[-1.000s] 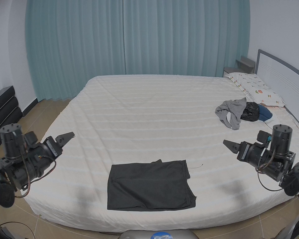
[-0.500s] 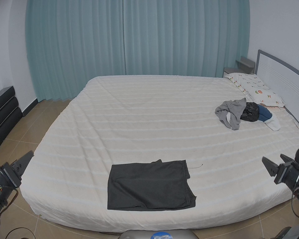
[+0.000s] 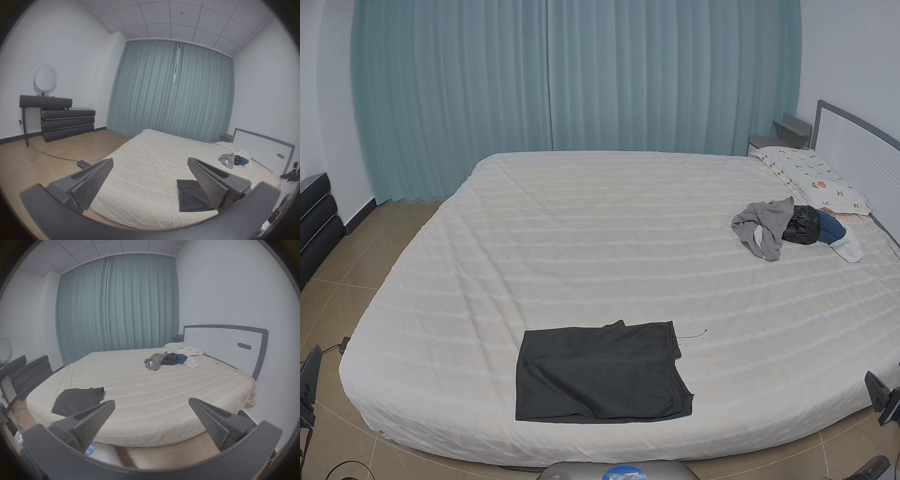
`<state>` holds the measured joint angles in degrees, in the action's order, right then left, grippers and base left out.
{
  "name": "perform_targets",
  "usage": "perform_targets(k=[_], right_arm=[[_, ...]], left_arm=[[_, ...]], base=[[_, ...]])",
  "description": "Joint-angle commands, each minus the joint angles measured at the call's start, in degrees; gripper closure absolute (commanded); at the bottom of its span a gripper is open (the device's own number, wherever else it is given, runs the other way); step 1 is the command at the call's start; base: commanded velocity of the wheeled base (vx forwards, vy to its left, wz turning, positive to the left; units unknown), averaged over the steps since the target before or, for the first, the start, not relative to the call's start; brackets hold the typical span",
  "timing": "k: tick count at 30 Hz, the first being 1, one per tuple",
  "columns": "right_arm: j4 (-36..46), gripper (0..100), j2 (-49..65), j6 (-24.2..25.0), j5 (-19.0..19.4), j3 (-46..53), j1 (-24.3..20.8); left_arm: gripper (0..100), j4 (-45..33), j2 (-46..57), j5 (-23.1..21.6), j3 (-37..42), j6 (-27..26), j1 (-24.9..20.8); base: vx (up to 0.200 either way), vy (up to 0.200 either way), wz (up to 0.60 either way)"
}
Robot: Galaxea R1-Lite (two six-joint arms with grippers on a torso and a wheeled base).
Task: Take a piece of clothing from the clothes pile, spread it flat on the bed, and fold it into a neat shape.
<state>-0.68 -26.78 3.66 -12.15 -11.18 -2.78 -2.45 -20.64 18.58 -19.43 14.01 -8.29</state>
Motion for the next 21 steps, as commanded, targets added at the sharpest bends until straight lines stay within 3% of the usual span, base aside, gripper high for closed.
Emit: perform_targets(k=[1, 6, 15, 21], right_arm=[[11.05, 0, 16.5, -2.08, 0.2, -3.67, 3.13], [17.03, 0, 24.06, -3.75, 0.29, -5.08, 2.25], [16.15, 0, 26.78, -4.54, 0.2, -4.2, 3.04], [3.06, 0, 26.78, -4.18, 0.2, 4.59, 3.04]], left_arm=[[0, -6.08, 12.2, 0.49, 0.27, -4.43, 5.65], [0, -8.27, 19.06, -0.12, 1.06, -8.73, 7.5], [0, -7.75, 20.64, -2.06, 3.61, -9.44, 8.03], [0, 2.19, 20.64, -2.23, 12.75, -9.26, 8.03]], base=[[0.0, 0.0, 0.0], [0.0, 0.0, 0.0], [0.0, 0.0, 0.0], [0.0, 0.0, 0.0]])
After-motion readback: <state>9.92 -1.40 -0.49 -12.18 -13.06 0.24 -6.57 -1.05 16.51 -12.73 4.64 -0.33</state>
